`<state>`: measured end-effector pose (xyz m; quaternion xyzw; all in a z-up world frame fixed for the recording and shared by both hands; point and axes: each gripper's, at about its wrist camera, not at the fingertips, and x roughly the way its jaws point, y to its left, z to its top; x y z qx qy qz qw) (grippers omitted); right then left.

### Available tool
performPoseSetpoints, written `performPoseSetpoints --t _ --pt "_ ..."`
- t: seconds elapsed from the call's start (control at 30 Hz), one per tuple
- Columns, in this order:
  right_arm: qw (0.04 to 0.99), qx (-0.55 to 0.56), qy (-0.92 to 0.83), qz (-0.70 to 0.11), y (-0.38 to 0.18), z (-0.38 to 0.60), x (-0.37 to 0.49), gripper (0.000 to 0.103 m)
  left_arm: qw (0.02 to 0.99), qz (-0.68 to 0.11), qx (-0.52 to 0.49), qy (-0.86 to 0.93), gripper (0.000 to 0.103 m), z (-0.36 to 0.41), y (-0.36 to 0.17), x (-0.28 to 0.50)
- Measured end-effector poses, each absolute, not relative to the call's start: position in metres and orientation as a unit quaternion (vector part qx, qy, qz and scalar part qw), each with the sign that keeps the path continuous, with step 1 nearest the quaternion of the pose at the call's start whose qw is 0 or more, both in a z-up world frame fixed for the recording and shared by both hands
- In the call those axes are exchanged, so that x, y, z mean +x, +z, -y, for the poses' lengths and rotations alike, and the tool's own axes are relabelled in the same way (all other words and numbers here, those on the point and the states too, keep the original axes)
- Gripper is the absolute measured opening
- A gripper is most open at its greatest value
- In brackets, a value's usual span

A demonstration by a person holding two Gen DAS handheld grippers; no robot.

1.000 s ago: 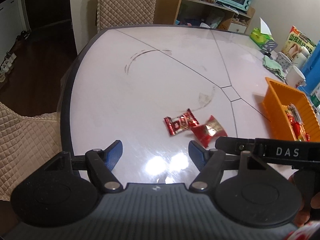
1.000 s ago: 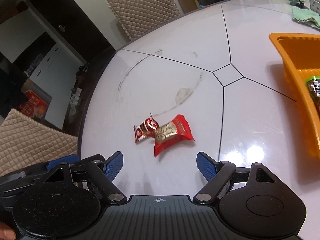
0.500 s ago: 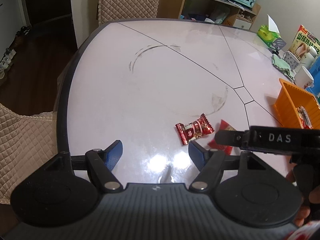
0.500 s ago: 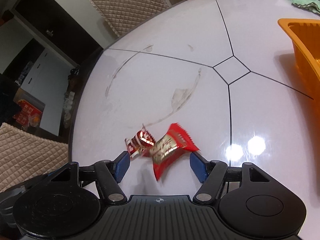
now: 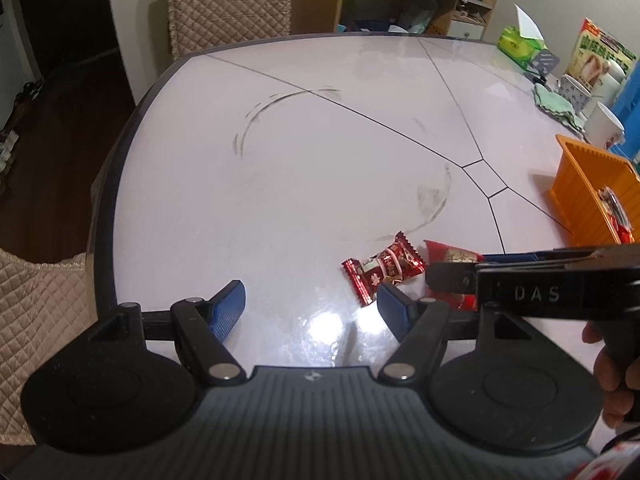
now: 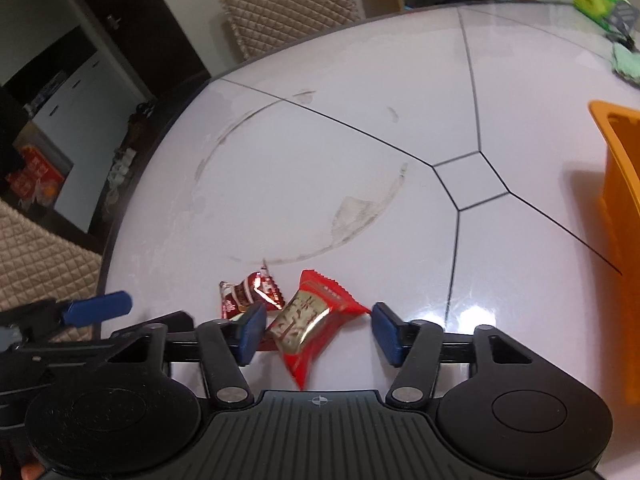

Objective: Organize snacks
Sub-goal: 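Lower the right tool over the red-gold candy while left approaches the red-white candy, then close the left tool on the red-white candy while right closes on red-gold candy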

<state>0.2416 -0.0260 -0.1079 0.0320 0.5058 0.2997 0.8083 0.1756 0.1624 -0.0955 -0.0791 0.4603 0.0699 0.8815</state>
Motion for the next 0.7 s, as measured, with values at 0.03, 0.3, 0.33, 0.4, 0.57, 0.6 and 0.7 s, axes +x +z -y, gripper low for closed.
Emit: performPoseSetpoints --t 0.03,0.3,0.33,0.4,0.57,0.6,0.7 --pt "0.809 0.023 0.302 -0.504 -0.106 0.026 0.240 0.053 0.882 -0.461 -0.073 0.067 0.070 -0.161 -0.096 0.177" --pt "0.810 -0.045 0.330 -0.483 -0.104 0.031 0.242 0.051 0.891 -0.454 -0.003 0.006 0.066 -0.141 -0.102 0.192" --pt "0.807 -0.044 0.333 -0.485 -0.104 0.034 0.243 0.052 0.892 -0.453 0.009 -0.001 0.066 -0.138 -0.103 0.194" --pt "0.803 -0.037 0.338 -0.489 -0.106 0.041 0.247 0.052 0.893 -0.449 0.029 -0.015 0.066 -0.133 -0.107 0.200" --pt "0.807 -0.009 0.324 -0.494 -0.106 0.058 0.250 0.056 0.888 -0.453 0.060 -0.039 0.054 -0.123 -0.118 0.216" --pt "0.808 -0.003 0.320 -0.495 -0.106 0.061 0.251 0.057 0.888 -0.454 0.061 -0.044 0.052 -0.122 -0.119 0.218" --pt "0.809 0.014 0.310 -0.498 -0.105 0.070 0.250 0.058 0.887 -0.456 0.056 -0.054 0.041 -0.120 -0.121 0.222"
